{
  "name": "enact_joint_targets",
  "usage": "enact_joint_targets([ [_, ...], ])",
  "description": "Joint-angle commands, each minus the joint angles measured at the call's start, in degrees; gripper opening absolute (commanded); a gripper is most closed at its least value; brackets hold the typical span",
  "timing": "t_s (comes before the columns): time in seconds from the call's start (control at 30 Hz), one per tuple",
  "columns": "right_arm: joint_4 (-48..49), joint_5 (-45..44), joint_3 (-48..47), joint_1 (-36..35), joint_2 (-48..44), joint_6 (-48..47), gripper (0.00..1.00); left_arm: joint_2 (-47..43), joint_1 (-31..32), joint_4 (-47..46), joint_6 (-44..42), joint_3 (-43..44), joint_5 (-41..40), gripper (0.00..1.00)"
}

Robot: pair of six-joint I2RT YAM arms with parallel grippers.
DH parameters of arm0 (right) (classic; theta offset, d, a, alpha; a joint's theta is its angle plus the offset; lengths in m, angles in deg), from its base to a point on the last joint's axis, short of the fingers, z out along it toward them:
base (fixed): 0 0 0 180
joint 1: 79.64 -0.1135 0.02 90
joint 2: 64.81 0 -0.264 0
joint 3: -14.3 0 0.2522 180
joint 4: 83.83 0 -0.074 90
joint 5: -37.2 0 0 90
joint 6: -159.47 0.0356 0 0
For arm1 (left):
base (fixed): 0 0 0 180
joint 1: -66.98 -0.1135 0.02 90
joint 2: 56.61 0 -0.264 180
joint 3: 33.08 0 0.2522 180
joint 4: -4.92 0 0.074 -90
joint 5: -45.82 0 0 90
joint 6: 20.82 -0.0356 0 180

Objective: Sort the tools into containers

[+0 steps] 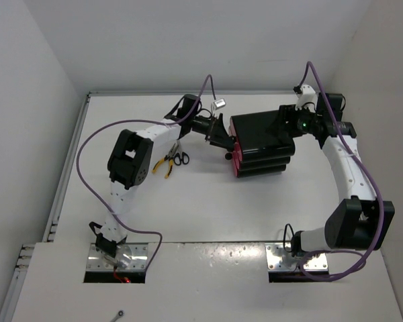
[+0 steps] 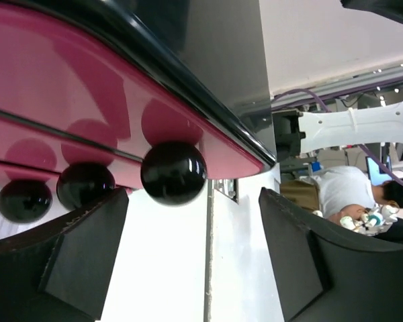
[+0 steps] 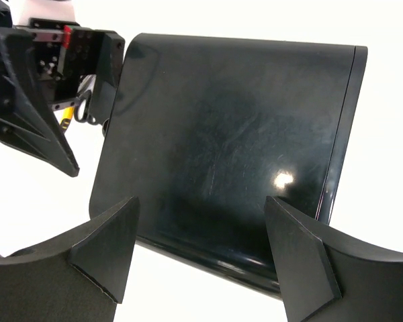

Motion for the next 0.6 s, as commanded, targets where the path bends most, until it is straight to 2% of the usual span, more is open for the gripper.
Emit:
enact_joint_targets([
  [0.0,1.88,0.44,0.30,-0.35,-2.74,-0.62,0.75,-4.75,-1.06,0.34,-3.22,-1.61,-0.77,0.87],
  [0.27,1.88,0.44,0.30,-0.35,-2.75,-0.62,0.75,-9.14,-3.43,4.02,-7.43,-6.01,-0.77,0.89],
  [0.4,1.88,0.44,0.30,-0.35,-2.75,-0.10,0.75,-13.96,-5.88,11.39,-18.57,-9.08,-5.33,0.88],
  [0.47,1.88,0.44,0.30,-0.35,-2.75,-0.10,0.75,-18.18,-6.41,16.93,-29.72,-11.98,-9.89,0.84],
  [0.5,1.88,0.44,-0.22,-0.35,-2.75,-0.10,0.75,-19.76,-6.42,19.99,-39.07,-13.29,-11.48,0.83],
  [0.57,1.36,0.44,-0.23,-0.35,-2.75,-0.10,0.75,-25.47,-6.42,18.02,-45.64,-20.14,-16.04,0.81],
])
